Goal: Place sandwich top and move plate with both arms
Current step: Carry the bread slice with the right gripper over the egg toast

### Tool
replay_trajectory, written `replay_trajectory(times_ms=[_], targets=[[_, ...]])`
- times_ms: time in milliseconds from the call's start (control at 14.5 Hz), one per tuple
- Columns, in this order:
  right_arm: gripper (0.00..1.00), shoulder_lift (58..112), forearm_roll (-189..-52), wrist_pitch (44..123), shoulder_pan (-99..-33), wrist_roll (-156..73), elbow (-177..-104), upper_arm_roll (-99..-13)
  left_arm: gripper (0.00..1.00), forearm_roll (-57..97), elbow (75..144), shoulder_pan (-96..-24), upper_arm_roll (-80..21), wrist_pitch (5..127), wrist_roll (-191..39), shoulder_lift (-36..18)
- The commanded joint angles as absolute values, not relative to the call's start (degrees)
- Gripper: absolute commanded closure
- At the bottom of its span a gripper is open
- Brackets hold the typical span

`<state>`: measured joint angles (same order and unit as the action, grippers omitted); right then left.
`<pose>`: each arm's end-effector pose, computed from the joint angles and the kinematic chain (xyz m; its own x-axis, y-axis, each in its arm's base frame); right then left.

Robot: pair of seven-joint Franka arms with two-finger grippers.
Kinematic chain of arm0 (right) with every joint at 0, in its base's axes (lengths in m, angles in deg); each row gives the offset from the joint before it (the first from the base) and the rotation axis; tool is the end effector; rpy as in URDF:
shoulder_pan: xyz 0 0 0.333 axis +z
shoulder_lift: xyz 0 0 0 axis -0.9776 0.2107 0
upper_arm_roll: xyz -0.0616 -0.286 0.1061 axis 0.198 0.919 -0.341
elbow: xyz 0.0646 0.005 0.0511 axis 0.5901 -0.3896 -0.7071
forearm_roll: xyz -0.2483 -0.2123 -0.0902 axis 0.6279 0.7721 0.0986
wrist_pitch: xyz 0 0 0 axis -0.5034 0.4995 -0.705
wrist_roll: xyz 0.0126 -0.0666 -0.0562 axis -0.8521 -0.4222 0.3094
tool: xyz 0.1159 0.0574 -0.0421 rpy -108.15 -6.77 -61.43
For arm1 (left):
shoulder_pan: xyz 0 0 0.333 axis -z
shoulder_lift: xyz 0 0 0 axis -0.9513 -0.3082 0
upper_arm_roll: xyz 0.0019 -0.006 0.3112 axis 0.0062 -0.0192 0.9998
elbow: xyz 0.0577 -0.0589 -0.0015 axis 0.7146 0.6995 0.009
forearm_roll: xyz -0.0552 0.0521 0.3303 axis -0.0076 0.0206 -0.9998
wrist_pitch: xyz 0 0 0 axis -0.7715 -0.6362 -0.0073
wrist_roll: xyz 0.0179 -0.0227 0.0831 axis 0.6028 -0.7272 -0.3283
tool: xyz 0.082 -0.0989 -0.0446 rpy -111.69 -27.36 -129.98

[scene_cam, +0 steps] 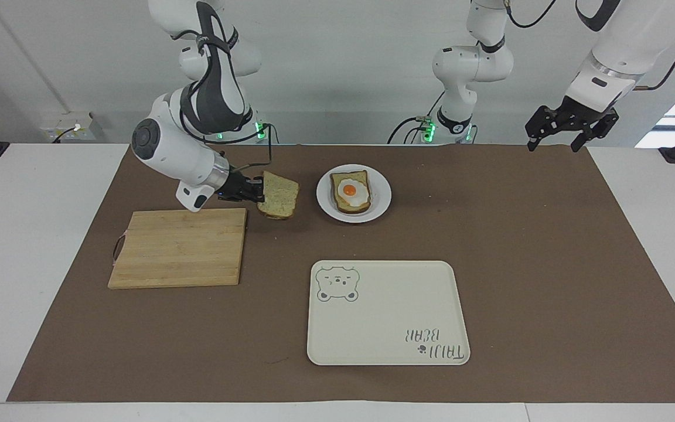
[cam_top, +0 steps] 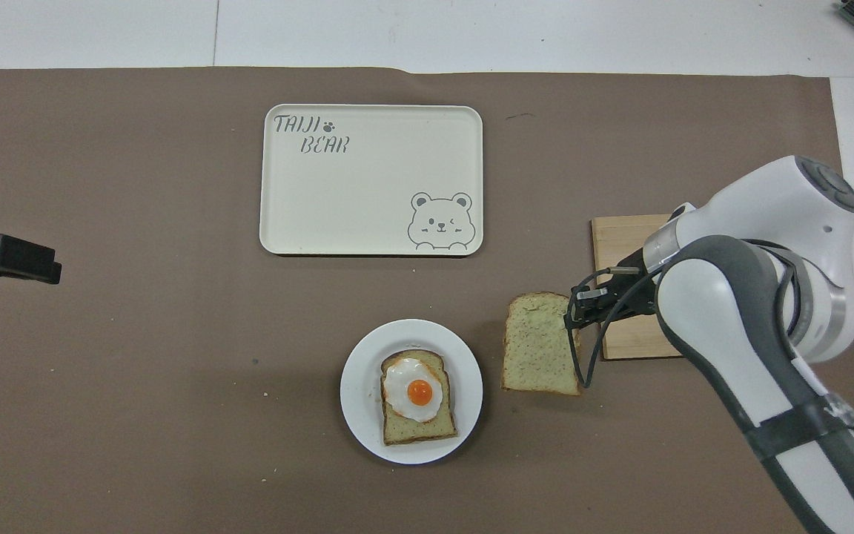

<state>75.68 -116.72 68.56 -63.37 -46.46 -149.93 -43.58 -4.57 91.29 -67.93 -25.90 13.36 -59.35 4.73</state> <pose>0.4780 0.1313 0.4047 0.9548 0.0987 -0.2802 -0.0248 -0.9135 -0.4061 0.4694 -0.0300 0.6040 0.9957 -0.0819 -0.0426 -0.0816 -0.9966 0.0067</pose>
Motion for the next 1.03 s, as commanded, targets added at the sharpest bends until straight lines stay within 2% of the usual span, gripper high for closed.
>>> replay_trajectory(times_ms=[0,413,619,963], targets=[[1.00,73.6,-120.2,68.4,-61.2,-48.7,-151.9,-43.4,0.00,-5.1,91.2,-68.0,-25.8,12.5,-59.1,5.1],[1.00,73.2,-123.1,70.9,-54.8,-55.8,-151.9,-43.4,0.00,-5.1,91.1,-68.0,-25.8,12.4,-59.1,5.1],[1.00,73.0,-123.8,74.7,-50.3,-60.6,-151.9,-43.4,0.00,-5.1,91.2,-68.0,-25.8,12.5,-59.1,5.1],[1.00,73.7,-125.1,76.5,-46.4,-62.1,-151.9,-43.5,0.00,-5.1,91.2,-68.0,-25.8,12.5,-59.1,5.1]])
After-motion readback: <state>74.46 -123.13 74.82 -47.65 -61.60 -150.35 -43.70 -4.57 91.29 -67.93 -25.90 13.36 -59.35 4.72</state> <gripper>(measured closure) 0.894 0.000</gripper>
